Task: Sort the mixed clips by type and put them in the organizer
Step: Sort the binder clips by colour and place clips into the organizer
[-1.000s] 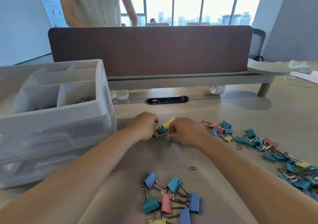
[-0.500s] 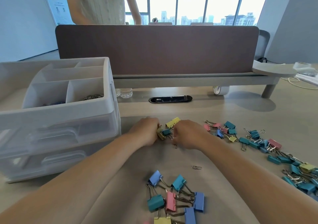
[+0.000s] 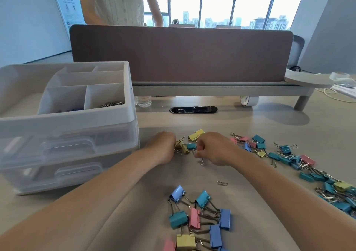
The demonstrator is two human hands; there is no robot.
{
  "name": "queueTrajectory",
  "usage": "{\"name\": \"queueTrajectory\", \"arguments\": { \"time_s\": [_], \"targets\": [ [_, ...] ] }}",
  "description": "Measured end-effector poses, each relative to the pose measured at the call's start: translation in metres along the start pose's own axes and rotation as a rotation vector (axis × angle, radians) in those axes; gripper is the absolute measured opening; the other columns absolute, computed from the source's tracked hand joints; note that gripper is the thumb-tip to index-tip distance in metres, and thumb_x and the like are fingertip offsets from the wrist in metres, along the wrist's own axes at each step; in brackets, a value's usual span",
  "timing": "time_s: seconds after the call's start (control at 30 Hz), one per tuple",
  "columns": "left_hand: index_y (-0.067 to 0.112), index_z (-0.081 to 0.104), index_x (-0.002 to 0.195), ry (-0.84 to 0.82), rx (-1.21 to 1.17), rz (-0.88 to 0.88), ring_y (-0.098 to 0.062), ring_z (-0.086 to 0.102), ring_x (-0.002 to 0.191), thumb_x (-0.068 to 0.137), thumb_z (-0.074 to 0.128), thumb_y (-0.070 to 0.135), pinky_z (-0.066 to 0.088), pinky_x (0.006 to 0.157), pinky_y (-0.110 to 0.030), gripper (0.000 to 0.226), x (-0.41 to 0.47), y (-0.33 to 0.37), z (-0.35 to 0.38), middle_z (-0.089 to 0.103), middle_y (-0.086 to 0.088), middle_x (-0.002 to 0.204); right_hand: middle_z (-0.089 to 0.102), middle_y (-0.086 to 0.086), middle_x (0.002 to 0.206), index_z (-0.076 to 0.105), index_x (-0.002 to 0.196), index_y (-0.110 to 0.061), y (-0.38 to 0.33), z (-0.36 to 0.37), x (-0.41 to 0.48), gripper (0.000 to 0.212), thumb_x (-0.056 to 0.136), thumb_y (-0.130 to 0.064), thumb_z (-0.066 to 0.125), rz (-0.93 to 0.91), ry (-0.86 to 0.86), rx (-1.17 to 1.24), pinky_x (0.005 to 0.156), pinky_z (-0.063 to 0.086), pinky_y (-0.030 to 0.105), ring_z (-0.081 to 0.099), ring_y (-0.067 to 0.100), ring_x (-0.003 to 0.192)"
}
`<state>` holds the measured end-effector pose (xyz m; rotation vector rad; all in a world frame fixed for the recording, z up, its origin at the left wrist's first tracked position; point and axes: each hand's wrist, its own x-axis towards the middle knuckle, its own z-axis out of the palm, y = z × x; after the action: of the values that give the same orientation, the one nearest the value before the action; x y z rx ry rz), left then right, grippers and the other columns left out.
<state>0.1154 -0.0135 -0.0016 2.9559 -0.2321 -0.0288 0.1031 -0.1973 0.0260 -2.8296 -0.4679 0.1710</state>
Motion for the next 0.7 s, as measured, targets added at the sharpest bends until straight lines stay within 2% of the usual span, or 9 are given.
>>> {"name": "queueTrajectory", "arguments": {
  "time_s": [0.07,0.17,0.27,0.4,0.57,0.7],
  "targets": [
    [0.011,0.065,0.105,0.002,-0.016,-0.007,-0.028,0.06,0.097,0.087,0.057,0.004,0.053,0.086,-0.037,0.021,-0.001,-0.001,-0.002,0.062,-0.01,0.108,0.058,-0.005,0.087,0.059,0.088,-0.02,0.002,-0.005,0.001,0.013,0.091,-0.03,0.068,-0.004,0.051,0.034,0.062,0.038,0.026,0.051,0.01,0.075],
    [0.012,0.063,0.108,-0.013,-0.046,-0.004,-0.027,0.059,0.097,0.089,0.057,0.006,0.052,0.082,-0.034,0.021,-0.005,0.0,-0.007,0.061,-0.009,0.109,0.061,-0.003,0.097,0.057,0.093,-0.024,0.004,-0.006,0.008,0.003,0.096,-0.022,0.058,-0.001,0.112,0.04,0.072,0.048,0.029,0.055,0.013,0.084],
    [0.015,0.061,0.108,-0.062,-0.098,0.021,-0.026,0.059,0.097,0.087,0.063,0.012,0.048,0.077,-0.03,0.021,-0.011,0.005,-0.013,0.06,-0.007,0.109,0.062,-0.001,0.108,0.061,0.103,-0.025,0.005,-0.004,0.017,0.014,0.097,-0.019,0.05,0.018,0.121,0.025,0.078,0.051,0.032,0.056,0.016,0.092],
    [0.013,0.064,0.104,-0.145,-0.099,0.058,-0.026,0.059,0.099,0.087,0.069,0.02,0.046,0.074,-0.027,0.019,-0.018,0.01,-0.017,0.063,-0.008,0.11,0.059,0.0,0.123,0.062,0.124,-0.02,0.0,-0.001,0.027,0.03,0.095,-0.019,0.056,0.01,0.05,-0.032,0.085,0.047,0.03,0.056,0.019,0.106],
    [0.009,0.069,0.1,-0.205,-0.166,0.063,-0.024,0.062,0.094,0.088,0.07,0.034,0.045,0.071,-0.028,0.028,-0.019,0.012,-0.017,0.068,-0.011,0.102,0.065,0.004,0.115,0.07,0.116,-0.019,-0.006,0.003,0.038,0.027,0.089,-0.019,0.065,0.036,0.018,-0.104,0.089,0.054,0.04,0.062,0.024,0.1],
    [0.012,0.065,0.105,-0.075,-0.155,0.025,-0.025,0.059,0.096,0.091,0.064,0.037,0.044,0.073,-0.029,0.029,-0.011,0.014,-0.016,0.064,-0.009,0.106,0.067,0.007,0.106,0.072,0.104,-0.016,-0.006,0.006,0.041,0.024,0.08,-0.015,0.071,0.048,-0.003,-0.167,0.083,0.056,0.04,0.064,0.027,0.093]
  ]
}}
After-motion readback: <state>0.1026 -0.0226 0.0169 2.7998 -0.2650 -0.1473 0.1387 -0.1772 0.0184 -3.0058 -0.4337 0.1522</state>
